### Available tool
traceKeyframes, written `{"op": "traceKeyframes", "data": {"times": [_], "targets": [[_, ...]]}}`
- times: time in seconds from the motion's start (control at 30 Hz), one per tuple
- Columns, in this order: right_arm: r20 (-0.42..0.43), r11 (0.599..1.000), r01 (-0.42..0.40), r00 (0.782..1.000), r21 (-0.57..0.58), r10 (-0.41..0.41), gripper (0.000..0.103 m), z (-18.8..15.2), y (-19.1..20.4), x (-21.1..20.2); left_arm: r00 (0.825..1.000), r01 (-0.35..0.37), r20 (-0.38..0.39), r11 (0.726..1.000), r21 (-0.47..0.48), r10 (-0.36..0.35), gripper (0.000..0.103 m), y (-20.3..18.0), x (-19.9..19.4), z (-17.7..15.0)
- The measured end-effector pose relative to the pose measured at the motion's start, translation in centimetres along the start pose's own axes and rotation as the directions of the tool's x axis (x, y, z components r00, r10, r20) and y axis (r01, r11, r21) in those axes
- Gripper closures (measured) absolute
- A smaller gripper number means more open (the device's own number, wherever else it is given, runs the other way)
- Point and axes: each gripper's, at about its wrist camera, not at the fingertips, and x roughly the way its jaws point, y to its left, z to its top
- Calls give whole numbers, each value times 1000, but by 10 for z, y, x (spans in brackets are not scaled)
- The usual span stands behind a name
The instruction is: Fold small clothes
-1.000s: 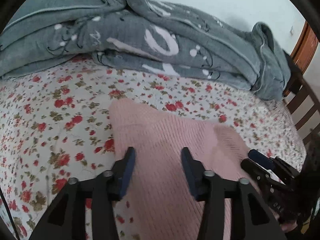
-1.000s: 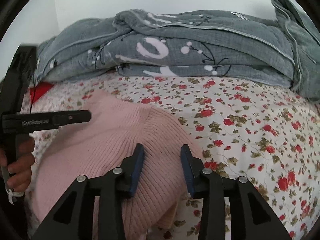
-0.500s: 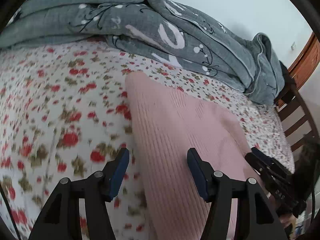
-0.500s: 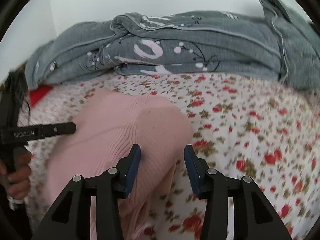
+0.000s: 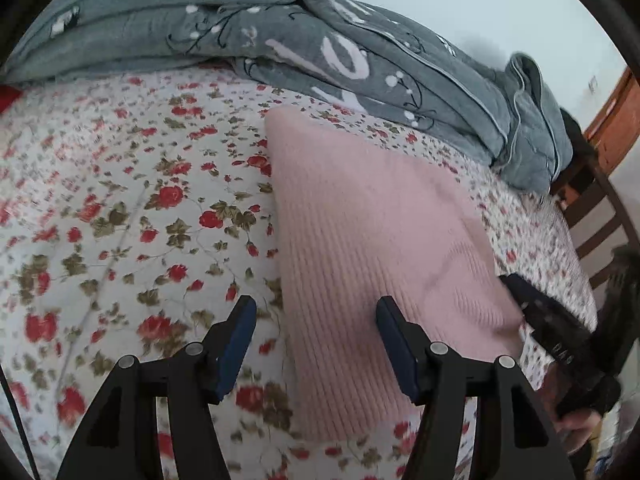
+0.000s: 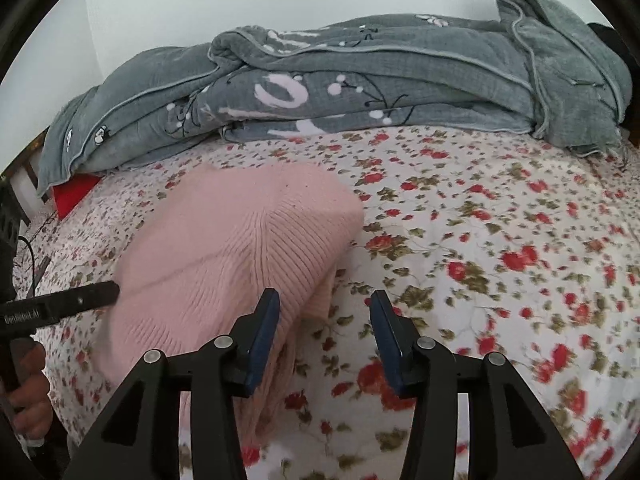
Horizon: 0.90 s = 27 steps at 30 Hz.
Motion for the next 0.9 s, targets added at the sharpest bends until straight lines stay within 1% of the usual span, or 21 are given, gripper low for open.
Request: {"op": "traceKeyframes", "data": {"times": [0.13, 0.3, 0.37, 0.47, 0.5, 0.57, 0.63, 0.7, 0.77, 0.8, 0.9], "targets": [[-16, 1000, 21, 1000, -7, -21, 55, 0, 1, -22, 998, -64, -5, 998, 20, 64, 43, -15, -21, -5], [-3, 999, 43, 999, -5, -43, 47, -3, 1, -60, 994, -103, 42, 994, 25, 101, 40, -34, -60, -11], [2, 998, 67, 998, -8, -67, 46, -3, -1, -79, 986, -144, 88, 989, 44, 140, 37, -45, -82, -15], [24, 997, 79, 997, -4, -79, 38, -4, -3, -108, 971, -194, 154, 980, 55, 183, 29, -57, -111, -22], [31, 997, 79, 996, -3, -78, 38, -3, -4, -114, 963, -213, 178, 976, 54, 201, 28, -61, -123, -26], [51, 997, 83, 995, 1, -83, 37, -5, -5, -134, 954, -235, 205, 970, 58, 219, 25, -68, -137, -30], [69, 996, 90, 993, 8, -90, 29, -9, -6, -150, 946, -252, 225, 966, 64, 232, 22, -75, -148, -36], [84, 995, 103, 991, 2, -103, 16, -15, -5, -165, 938, -267, 247, 961, 73, 242, 19, -82, -157, -44], [106, 993, 120, 987, -20, -118, 11, -22, -1, -179, 926, -298, 266, 951, 82, 267, 16, -90, -166, -52], [118, 992, 128, 985, -23, -124, 7, -25, -1, -185, 924, -302, 275, 949, 89, 268, 15, -93, -171, -56], [135, 993, 119, 984, -7, -117, 3, -33, -1, -202, 923, -295, 286, 951, 93, 259, 13, -100, -180, -67]]}}
